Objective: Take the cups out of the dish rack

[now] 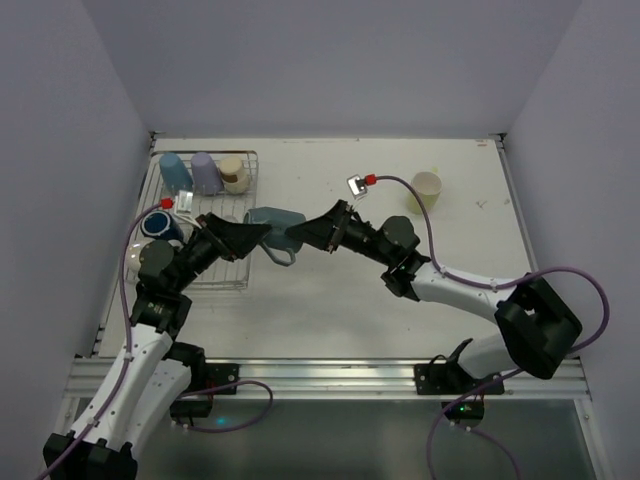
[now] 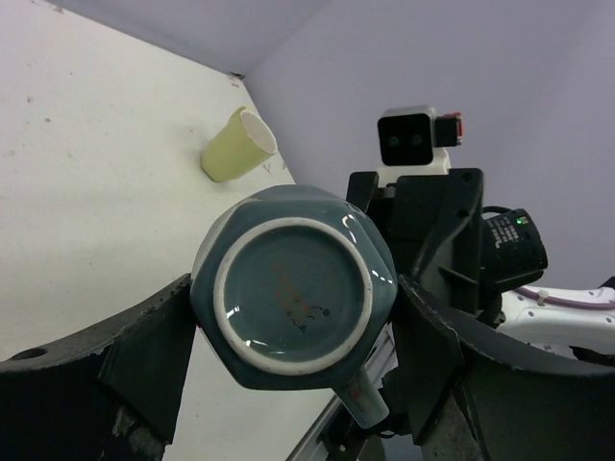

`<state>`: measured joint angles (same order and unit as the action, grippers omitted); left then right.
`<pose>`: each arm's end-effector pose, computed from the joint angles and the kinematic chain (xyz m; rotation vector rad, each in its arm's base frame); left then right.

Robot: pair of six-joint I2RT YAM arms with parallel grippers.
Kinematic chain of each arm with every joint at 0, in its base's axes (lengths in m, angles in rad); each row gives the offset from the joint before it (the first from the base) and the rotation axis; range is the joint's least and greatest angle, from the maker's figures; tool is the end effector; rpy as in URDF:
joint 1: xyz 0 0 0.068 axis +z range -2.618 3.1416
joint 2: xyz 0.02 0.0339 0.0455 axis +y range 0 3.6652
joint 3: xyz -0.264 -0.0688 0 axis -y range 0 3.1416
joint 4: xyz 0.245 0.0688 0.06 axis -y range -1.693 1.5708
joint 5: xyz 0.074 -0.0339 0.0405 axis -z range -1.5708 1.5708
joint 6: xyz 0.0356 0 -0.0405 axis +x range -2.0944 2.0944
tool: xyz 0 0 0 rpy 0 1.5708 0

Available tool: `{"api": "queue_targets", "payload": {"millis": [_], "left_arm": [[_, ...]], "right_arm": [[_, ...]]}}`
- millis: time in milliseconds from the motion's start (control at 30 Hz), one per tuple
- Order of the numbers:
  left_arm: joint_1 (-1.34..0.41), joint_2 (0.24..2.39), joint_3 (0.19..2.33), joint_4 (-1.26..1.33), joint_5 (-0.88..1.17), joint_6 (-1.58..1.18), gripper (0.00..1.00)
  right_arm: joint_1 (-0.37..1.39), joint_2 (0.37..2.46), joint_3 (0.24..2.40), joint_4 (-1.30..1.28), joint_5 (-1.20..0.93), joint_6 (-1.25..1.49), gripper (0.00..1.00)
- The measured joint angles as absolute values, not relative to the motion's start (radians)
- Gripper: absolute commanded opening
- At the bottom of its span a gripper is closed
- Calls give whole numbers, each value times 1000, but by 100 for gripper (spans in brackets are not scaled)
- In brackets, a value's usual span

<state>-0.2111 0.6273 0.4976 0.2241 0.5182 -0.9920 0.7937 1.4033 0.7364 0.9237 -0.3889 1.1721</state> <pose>0.1541 -0.0511 0.3062 -0.1755 1.6350 -1.3270 0.2071 0.2298 0.2966 -0.0981 1.6125 1.8596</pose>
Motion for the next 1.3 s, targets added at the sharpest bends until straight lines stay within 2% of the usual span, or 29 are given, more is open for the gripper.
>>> {"api": "queue_targets", "payload": {"millis": [33,67,133,167,200,233,267,333,367,600,733,833,967,1100,1200,1300], "left_arm": [[-216,630,497,233,521,-996,17],[-222,630,497,243,524,-999,29],[-229,630,497,261,525,-1003,42],[-229,631,497,270,524,-1013,56],[-229,632,496,280,526,-1029,64],[-231,632,496,285,532,-1046,72],[-233,632,496,288,538,-1061,85],[-238,628,497,292,542,-1047,97],[-241,628,498,275,543,-1016,100],[-245,611,608,7,447,-736,100],[-245,575,649,-105,376,-604,100],[-245,571,642,-165,344,-534,100],[-245,580,605,-239,323,-456,100],[-245,590,604,-284,306,-404,100],[-245,578,604,-289,305,-384,100],[-245,567,604,-297,306,-373,100]], "right_arm": [[794,1412,737,935,-390,1180,37],[793,1422,738,946,-392,1187,32],[792,1439,742,974,-397,1214,19],[791,1446,745,994,-397,1230,6],[789,1451,748,1018,-404,1242,1],[788,1454,751,1049,-415,1258,0],[792,1454,752,1069,-419,1267,0],[795,1452,754,1093,-427,1269,0],[794,1451,754,1086,-427,1264,0],[654,1388,744,825,-447,1159,0],[530,1327,791,474,-387,964,0],[501,1351,958,128,-271,757,0],[480,1475,1239,-165,-142,529,0],[463,1696,1542,-358,-17,337,0],[457,1847,1682,-456,70,229,0],[450,1955,1733,-527,111,155,0]]}}
